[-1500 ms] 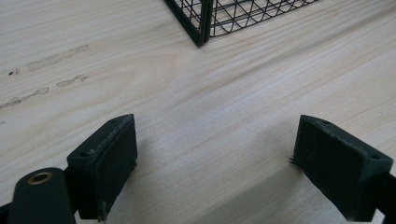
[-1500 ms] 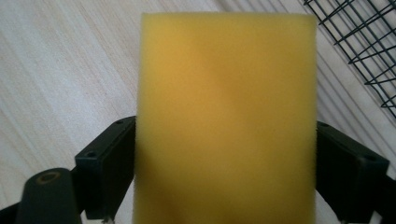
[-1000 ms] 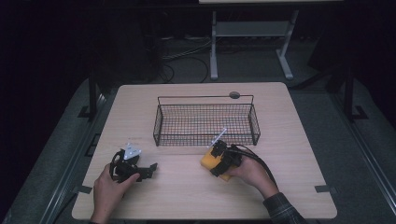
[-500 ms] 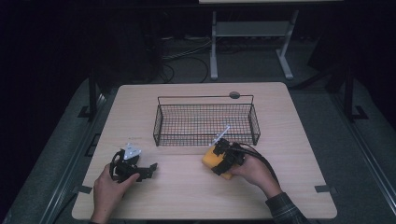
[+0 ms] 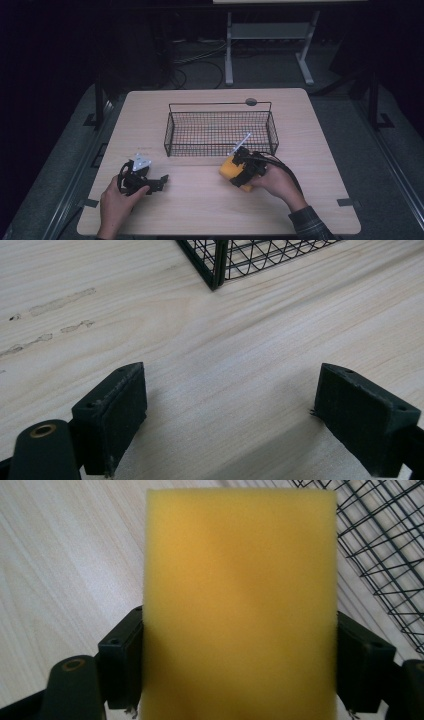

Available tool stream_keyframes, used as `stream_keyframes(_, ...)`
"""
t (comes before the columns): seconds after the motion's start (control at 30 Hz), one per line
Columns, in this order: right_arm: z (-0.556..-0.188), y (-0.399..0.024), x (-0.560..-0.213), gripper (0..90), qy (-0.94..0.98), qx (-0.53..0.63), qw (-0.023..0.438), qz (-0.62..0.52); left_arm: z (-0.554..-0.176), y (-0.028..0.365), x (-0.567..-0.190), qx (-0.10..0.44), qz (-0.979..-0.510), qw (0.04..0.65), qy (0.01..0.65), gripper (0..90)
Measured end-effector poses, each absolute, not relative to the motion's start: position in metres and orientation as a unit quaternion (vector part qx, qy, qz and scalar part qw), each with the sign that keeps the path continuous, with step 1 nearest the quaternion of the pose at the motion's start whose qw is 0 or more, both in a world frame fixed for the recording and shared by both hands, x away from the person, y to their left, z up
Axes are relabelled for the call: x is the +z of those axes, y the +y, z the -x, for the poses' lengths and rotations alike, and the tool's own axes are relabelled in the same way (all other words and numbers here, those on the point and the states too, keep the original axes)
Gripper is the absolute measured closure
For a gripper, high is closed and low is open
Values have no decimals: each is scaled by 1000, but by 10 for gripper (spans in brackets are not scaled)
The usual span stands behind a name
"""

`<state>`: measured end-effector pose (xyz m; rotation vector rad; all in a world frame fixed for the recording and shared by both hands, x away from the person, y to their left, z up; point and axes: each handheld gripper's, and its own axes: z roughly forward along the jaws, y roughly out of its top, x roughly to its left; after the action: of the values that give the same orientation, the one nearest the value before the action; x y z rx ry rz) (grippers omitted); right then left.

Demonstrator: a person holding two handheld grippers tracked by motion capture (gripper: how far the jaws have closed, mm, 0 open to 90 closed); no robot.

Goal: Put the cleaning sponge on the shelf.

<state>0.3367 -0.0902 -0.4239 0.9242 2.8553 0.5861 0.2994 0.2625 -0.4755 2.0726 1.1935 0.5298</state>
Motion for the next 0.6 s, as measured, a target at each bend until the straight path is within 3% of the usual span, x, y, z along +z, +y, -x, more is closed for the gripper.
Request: stream_keyframes(0.6, -331, -101, -404, 225, 933, 205, 43, -292, -299, 262, -476, 203, -794, 341, 460, 127)
